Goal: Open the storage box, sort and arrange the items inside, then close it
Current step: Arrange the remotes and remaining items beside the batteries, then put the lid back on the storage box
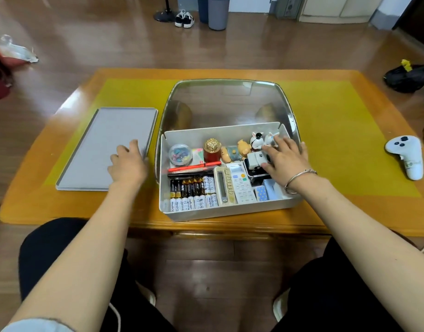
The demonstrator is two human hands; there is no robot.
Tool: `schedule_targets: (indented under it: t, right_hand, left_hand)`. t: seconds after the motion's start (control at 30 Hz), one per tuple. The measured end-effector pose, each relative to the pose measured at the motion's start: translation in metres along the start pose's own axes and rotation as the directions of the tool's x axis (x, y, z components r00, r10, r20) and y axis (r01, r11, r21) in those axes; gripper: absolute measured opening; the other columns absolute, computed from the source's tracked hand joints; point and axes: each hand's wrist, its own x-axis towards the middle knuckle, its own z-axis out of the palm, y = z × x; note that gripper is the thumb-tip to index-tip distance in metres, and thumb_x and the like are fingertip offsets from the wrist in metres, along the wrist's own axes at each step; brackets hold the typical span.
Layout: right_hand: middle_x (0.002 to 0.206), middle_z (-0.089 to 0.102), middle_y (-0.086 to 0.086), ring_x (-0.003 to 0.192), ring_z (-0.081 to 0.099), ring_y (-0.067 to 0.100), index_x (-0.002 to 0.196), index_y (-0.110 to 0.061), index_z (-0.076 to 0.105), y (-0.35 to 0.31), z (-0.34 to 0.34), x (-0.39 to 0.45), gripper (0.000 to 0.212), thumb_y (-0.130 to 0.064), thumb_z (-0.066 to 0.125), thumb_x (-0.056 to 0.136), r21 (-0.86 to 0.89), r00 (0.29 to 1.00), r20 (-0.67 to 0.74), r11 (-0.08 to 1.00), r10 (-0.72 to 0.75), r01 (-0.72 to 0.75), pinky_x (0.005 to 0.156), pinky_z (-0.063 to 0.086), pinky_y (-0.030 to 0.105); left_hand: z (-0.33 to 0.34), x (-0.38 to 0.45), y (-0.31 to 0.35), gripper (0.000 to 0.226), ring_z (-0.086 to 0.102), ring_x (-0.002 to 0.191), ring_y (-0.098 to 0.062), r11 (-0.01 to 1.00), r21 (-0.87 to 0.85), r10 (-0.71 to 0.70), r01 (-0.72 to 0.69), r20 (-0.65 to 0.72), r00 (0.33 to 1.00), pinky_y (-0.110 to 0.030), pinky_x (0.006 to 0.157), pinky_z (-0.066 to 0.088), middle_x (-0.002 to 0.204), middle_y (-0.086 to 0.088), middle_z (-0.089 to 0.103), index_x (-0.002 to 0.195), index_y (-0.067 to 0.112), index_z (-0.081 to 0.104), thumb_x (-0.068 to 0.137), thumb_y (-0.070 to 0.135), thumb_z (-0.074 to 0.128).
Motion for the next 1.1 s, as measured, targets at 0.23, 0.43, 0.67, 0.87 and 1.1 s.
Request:
schedule_targets:
  t: [0.23, 0.43, 0.67, 0.87, 1.1]
  right_hand:
    - [0.156, 0.012, 0.002, 0.144, 0.002, 0.025, 0.143, -0.032, 0.030, -0.002, 0.004, -0.002, 0.059, -0.051, 0.048, 0.090, -0.017, 0.999, 0.043, 1.000, 0.022, -0.021, 0.113, -0.003, 0.056]
    - [0.156, 0.014, 0.003, 0.144, 0.002, 0.024, 0.142, -0.031, 0.031, -0.006, 0.006, -0.004, 0.059, -0.047, 0.050, 0.089, 0.006, 0.999, 0.028, 1.000, 0.016, -0.016, 0.112, -0.003, 0.056]
    - [0.156, 0.014, 0.004, 0.144, 0.003, 0.025, 0.141, -0.031, 0.032, -0.010, 0.000, -0.003, 0.058, -0.044, 0.053, 0.089, 0.013, 1.000, -0.007, 1.000, 0.001, -0.001, 0.112, -0.004, 0.057]
    - [0.156, 0.014, 0.003, 0.144, 0.004, 0.025, 0.141, -0.029, 0.033, -0.016, -0.010, 0.000, 0.058, -0.034, 0.054, 0.087, 0.014, 1.000, -0.024, 1.000, -0.020, 0.021, 0.113, -0.004, 0.057]
    - [0.151, 0.026, 0.002, 0.142, 0.013, 0.021, 0.135, -0.029, 0.040, -0.018, -0.035, 0.008, 0.052, -0.030, 0.056, 0.086, 0.073, 0.988, -0.154, 0.997, -0.011, 0.022, 0.111, -0.006, 0.057]
  left_hand:
    - [0.026, 0.000, -0.015, 0.040, 0.051, 0.109, -0.041, 0.998, 0.014, 0.065, -0.067, 0.085, 0.994, -0.049, 0.087, 0.046, 0.120, -0.022, 0.050, 0.126, 0.008, 0.045, 0.093, 0.026, 0.060]
    - [0.033, -0.001, -0.017, 0.025, 0.056, 0.098, -0.041, 0.993, -0.107, 0.059, -0.054, 0.043, 0.997, -0.044, 0.077, 0.045, 0.110, -0.024, 0.057, 0.113, 0.003, 0.052, 0.094, 0.018, 0.058]
    - [0.021, 0.000, -0.011, 0.021, 0.060, 0.096, -0.041, 0.985, 0.093, 0.143, -0.148, 0.058, 0.988, -0.041, 0.076, 0.049, 0.107, -0.021, 0.062, 0.105, 0.004, 0.054, 0.086, 0.011, 0.058]
    - [0.003, -0.003, -0.015, 0.033, 0.051, 0.104, -0.036, 0.970, 0.223, 0.123, -0.098, -0.102, 0.987, -0.042, 0.084, 0.040, 0.111, -0.017, 0.054, 0.114, 0.010, 0.045, 0.083, 0.004, 0.055]
    - [-0.071, 0.026, 0.006, 0.039, 0.059, 0.090, -0.041, 0.984, 0.002, 0.168, -0.177, -0.318, 0.933, -0.041, 0.065, 0.042, 0.102, -0.021, 0.060, 0.114, 0.014, 0.052, 0.081, -0.007, 0.051]
